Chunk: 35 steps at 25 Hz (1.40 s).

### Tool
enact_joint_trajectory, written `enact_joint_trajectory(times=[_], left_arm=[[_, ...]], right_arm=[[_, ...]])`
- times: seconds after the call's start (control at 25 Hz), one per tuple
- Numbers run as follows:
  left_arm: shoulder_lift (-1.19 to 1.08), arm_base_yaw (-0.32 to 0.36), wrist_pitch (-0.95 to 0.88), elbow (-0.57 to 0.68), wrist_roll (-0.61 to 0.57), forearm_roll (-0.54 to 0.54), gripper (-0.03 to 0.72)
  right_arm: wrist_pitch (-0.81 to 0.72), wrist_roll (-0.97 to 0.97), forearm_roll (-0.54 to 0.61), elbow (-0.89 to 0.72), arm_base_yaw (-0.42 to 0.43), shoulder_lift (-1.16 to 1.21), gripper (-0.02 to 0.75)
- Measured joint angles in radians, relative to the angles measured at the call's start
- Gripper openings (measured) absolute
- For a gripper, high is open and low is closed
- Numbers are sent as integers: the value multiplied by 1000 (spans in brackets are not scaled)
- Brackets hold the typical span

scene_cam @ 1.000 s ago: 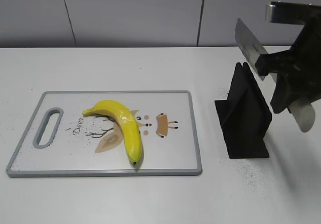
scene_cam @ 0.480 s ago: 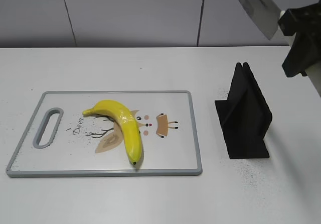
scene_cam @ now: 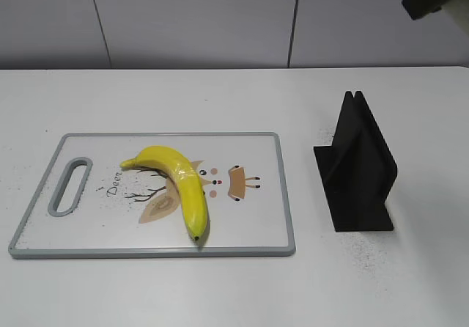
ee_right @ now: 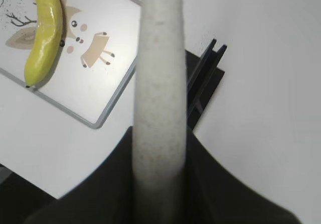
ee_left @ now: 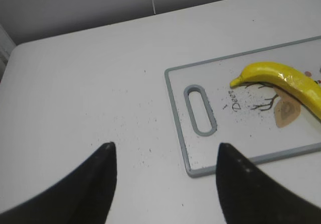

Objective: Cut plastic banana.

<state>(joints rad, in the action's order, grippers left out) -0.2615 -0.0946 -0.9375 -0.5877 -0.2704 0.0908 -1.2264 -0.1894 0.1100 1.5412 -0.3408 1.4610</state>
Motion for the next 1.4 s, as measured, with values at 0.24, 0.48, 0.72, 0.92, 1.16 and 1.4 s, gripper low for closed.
enact_joint_trajectory(times=[0.24,0.48,0.72,0.92,1.16,1.4], left_arm=[[-278,0,146,-88,-197,85,585],[-578,0,160,-226,-489,153,585],[-828,-25,115,-409,-716,200,585],[-1001,-122,39,-534,-875,203,585],[-1132,-208,21,-642,-976,204,584],[-1234,-260,11,-701,-983,203,570]], right_arm=[[0,-159,16,114,0,120,162],[1,-474,23,125,0,211,162],[2,-812,90,126,0,269,162],[3,-1010,174,130,-14,313,162],[5,-1050,179,131,-51,397,162],[5,-1092,185,132,-83,448,162]])
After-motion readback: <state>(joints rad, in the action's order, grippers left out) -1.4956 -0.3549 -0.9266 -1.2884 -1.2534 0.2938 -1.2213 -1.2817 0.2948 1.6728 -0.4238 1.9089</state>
